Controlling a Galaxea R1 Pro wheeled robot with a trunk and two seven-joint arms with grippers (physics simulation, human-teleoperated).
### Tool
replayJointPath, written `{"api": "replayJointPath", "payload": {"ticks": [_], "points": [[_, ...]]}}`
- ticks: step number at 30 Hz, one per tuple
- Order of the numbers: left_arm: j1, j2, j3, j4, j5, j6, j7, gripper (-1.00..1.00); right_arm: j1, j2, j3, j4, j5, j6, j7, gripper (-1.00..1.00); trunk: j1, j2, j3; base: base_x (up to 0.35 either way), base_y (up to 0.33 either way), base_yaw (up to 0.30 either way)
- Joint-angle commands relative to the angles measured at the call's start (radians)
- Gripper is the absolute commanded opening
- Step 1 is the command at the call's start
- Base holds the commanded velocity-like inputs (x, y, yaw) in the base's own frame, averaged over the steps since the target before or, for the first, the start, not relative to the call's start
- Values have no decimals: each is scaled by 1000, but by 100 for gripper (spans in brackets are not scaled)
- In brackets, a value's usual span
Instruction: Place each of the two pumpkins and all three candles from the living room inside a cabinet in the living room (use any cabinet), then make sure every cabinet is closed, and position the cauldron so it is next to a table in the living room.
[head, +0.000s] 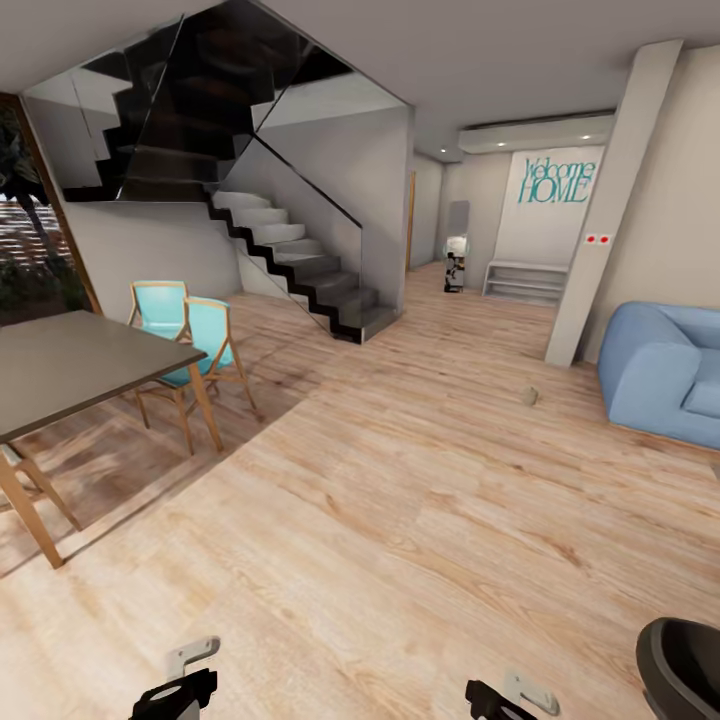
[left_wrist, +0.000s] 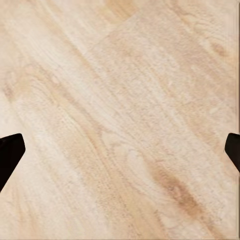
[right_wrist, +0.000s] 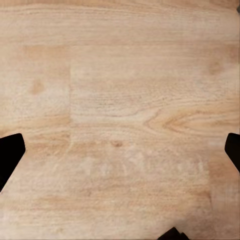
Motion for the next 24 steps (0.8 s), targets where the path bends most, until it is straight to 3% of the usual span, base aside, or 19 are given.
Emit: {"api": "replayJointPath", "payload": {"ticks": [1,7,14,24], "points": [[0,0,0,0,0,0,0,100,0,0,0,0,0,0,0,100,0,0,0,324,2,0],[0,0,0,0,0,0,0,100,0,1,-2,0,-8,-1,1,100,0,0,0,324,1,-20],[0,0,0,0,0,0,0,100,-1,2,-5,-1,-12,-1,1,100,0,0,0,325,0,-182],[0,0,0,0,0,0,0,100,0,2,-3,-1,-11,-2,1,100,0,0,0,325,0,-16]]}}
